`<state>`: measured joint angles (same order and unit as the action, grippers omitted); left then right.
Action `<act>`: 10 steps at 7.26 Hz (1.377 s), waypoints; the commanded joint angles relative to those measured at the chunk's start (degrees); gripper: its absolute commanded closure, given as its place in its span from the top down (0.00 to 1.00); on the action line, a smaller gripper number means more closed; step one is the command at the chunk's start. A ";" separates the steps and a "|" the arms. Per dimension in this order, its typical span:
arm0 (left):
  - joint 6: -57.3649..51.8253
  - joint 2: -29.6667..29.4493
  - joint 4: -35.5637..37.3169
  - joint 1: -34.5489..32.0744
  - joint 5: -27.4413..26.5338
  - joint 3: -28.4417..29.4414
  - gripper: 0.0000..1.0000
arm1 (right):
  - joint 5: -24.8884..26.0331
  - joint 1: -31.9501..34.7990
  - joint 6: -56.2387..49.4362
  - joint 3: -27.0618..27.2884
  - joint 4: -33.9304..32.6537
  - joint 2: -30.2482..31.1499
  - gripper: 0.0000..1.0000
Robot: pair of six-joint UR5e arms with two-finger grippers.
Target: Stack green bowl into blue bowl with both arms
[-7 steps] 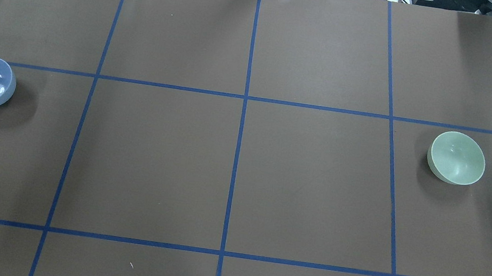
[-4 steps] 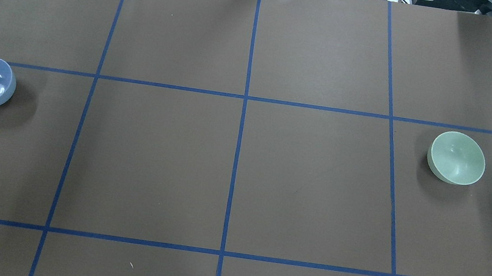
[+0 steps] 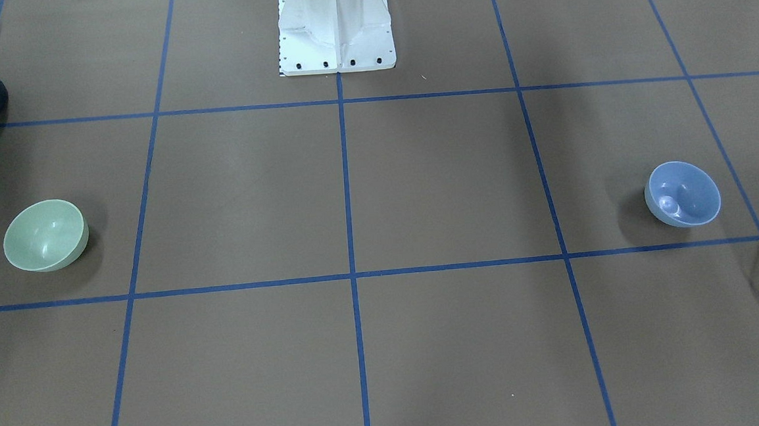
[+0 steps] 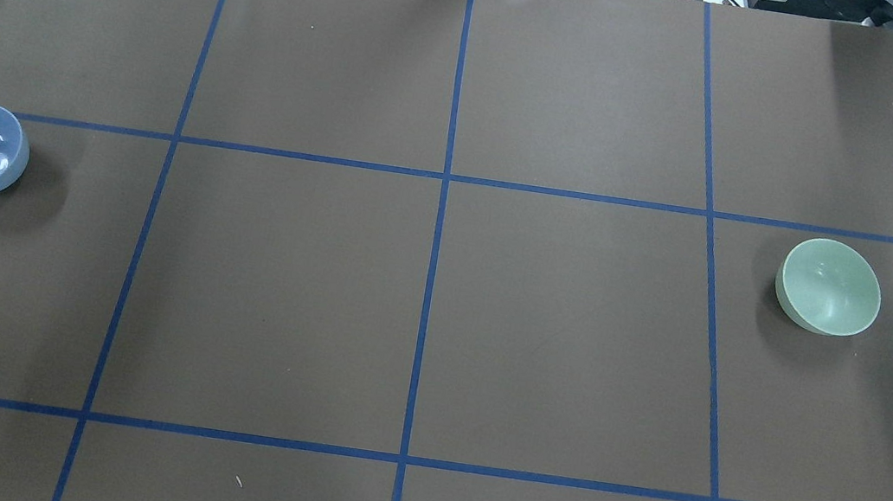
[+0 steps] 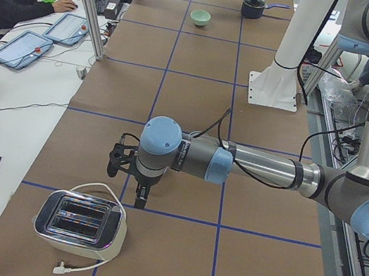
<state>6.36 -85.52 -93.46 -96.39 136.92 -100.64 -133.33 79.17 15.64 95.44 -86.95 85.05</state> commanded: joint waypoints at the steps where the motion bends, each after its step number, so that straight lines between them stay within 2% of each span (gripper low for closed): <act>1: 0.15 -0.43 5.97 0.59 0.01 -2.62 0.98 | -0.35 -0.07 0.01 0.27 0.03 -0.32 1.00; 3: 0.76 -2.10 6.36 2.78 0.01 -2.72 0.98 | -2.01 -0.07 0.36 0.88 -0.14 -1.55 1.00; 5: 6.44 -3.77 5.49 7.07 0.01 -2.72 0.98 | -2.90 -1.64 1.06 0.10 -0.06 -2.17 1.00; 7: 6.92 -5.35 5.31 9.81 0.10 -1.15 0.98 | -2.81 -5.15 1.15 -1.83 0.38 -2.26 1.00; 8: 6.74 -6.93 5.13 11.39 0.01 1.56 0.98 | -2.81 -6.56 2.72 -2.80 0.47 -3.30 1.00; 10: 7.44 -9.22 -1.34 13.77 0.10 8.05 0.98 | -2.29 -9.99 5.54 -3.77 0.65 -4.10 1.00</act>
<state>13.34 -93.21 -91.12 -83.92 136.96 -96.56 -135.88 71.09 19.73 92.25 -86.39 81.36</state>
